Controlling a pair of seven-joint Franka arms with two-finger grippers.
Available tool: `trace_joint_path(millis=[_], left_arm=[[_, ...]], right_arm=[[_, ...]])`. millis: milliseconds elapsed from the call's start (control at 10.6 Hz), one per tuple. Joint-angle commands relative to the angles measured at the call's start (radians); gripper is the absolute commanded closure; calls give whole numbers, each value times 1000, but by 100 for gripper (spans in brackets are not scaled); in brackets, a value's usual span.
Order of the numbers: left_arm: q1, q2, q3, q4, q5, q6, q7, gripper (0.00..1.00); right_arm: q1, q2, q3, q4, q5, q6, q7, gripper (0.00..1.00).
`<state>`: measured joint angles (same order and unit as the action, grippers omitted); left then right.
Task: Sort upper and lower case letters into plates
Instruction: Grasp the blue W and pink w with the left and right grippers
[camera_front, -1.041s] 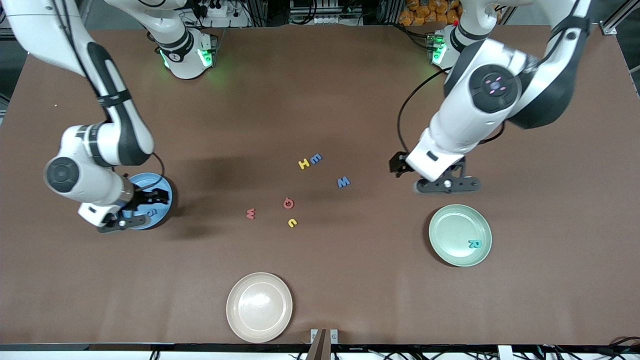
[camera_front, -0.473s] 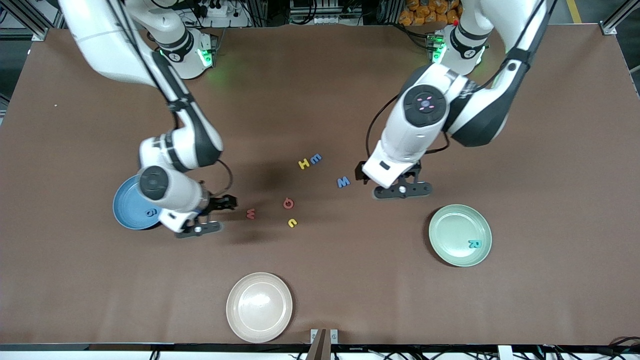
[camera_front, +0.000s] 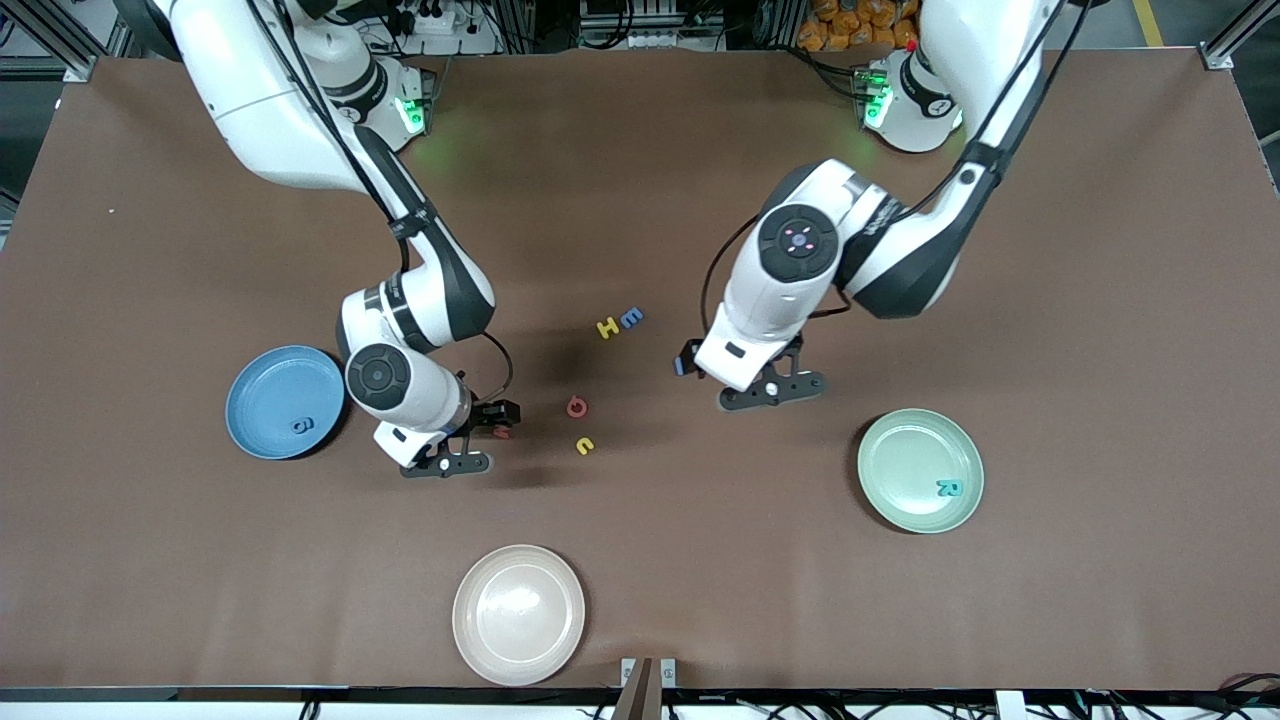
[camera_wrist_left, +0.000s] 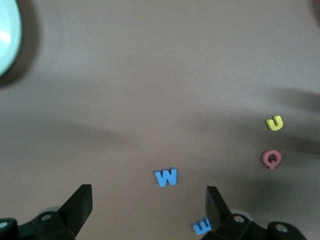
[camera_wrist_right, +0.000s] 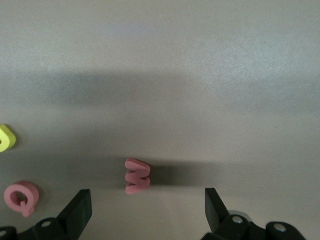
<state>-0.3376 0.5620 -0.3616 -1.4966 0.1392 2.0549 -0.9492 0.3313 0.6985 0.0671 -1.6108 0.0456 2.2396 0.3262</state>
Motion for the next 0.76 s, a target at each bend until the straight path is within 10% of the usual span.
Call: trace_joint_path(millis=[0,568,662], left_arm=[[-31,48,7,22,31,40,-112,0],[-66,131,7,-91,158,206,-356,0],[-69,140,7,-123,160,252,-381,0]], right_arm=[[26,50,-9,38,-6,1,97,0],[43,84,-13,34,-41,46,157,0],[43,84,-13,34,-42,48,157,38]])
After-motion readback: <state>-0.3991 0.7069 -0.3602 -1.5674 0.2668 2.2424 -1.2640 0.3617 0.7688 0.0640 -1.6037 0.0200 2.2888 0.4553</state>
